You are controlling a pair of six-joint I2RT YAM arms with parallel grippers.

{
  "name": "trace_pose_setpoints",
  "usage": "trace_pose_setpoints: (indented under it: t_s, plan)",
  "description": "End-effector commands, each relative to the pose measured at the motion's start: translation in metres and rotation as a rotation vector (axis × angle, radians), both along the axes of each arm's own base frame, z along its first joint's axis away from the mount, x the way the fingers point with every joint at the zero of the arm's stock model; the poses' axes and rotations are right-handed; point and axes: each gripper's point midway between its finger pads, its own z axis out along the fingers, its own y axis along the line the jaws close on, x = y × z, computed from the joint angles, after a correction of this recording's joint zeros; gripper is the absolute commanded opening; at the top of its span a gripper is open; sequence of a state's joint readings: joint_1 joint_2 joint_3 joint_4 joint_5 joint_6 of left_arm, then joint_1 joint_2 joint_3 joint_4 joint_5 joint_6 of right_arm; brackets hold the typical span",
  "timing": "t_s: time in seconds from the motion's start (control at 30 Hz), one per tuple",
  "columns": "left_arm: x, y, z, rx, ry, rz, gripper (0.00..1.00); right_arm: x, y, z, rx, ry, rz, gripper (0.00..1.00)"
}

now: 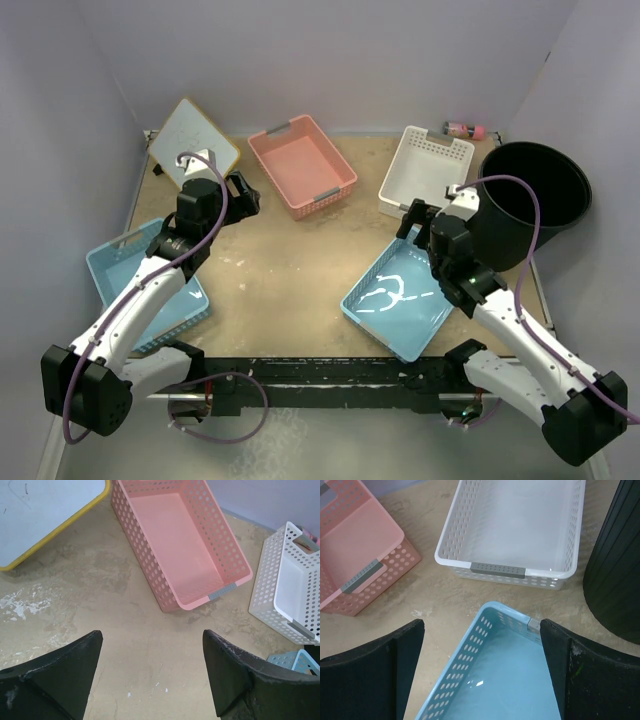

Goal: Turn the large container upside down

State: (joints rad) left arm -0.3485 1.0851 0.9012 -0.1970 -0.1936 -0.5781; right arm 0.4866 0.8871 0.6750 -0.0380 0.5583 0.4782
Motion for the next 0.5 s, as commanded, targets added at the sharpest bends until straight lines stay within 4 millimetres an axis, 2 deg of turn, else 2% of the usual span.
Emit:
trace_pose_setpoints:
  t_s: [0.0, 0.27, 0.33, 0.4, 0.47]
  plan:
    - [0.003, -0.003, 0.018, -0.008, -0.072, -0.017, 0.78, 0.002, 0.001, 0.012, 0.024, -0.052, -0.003, 1.00]
    - [0.000, -0.004, 0.016, -0.008, -0.072, -0.031, 0.78, 0.000, -0.001, 0.010, 0.010, -0.043, -0.004, 1.00]
    - [-0.002, -0.013, 0.013, -0.023, -0.065, -0.081, 0.78, -0.002, -0.002, 0.006, 0.048, -0.019, -0.037, 1.00]
    - [-0.004, -0.024, 0.007, -0.056, -0.061, -0.128, 0.77, -0.009, -0.012, 0.002, 0.134, 0.033, -0.158, 1.00]
    - [-0.007, -0.032, -0.005, -0.114, -0.033, -0.135, 0.77, -0.012, -0.005, -0.002, 0.135, 0.097, -0.123, 1.00]
